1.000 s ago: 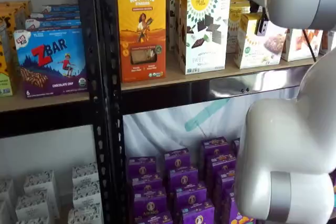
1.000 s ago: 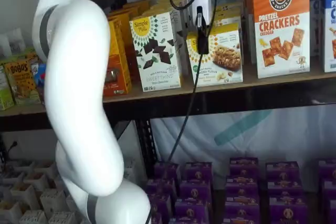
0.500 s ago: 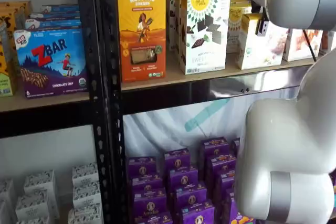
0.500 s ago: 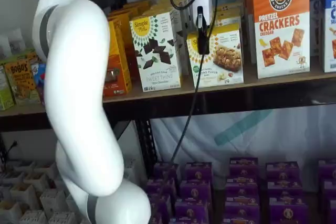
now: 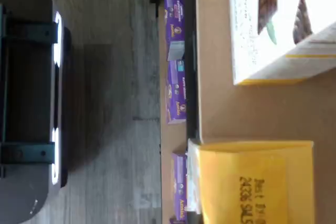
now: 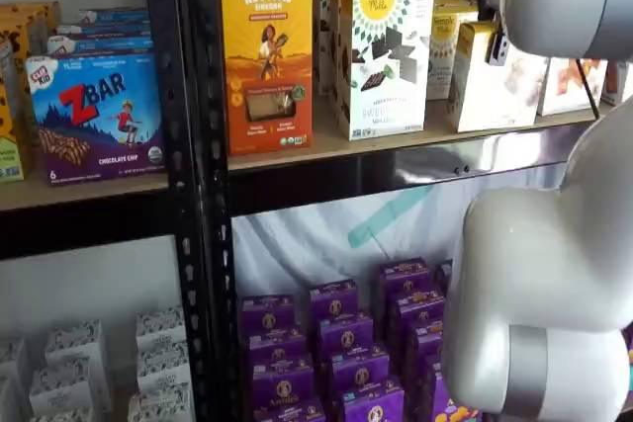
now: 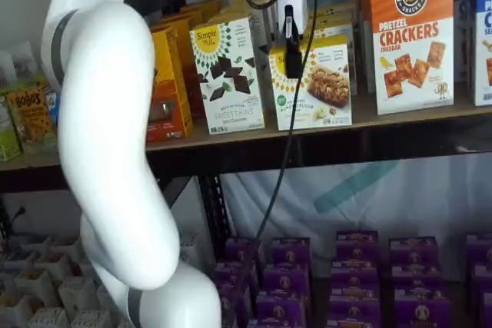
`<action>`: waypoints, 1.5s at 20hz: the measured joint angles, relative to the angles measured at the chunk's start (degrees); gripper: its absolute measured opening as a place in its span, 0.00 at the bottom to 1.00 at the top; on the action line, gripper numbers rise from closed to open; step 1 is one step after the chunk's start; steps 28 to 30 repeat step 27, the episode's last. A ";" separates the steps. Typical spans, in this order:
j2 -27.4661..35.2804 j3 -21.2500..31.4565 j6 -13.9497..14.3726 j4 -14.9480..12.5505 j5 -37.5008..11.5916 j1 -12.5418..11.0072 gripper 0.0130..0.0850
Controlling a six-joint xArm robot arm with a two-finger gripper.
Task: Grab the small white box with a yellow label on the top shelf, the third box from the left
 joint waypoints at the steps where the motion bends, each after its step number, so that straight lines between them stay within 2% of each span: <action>1: -0.35 0.21 -0.06 0.09 0.11 -0.10 0.28; 5: -1.82 -0.02 -0.07 1.20 3.14 -0.67 0.28; 12: -8.00 3.12 0.59 0.54 8.12 -0.34 0.28; 19: -15.82 9.66 1.68 0.19 10.06 0.68 0.28; 27: -21.30 14.63 4.22 -0.37 11.02 3.34 0.28; 30: -21.30 14.63 4.22 -0.37 11.02 3.34 0.28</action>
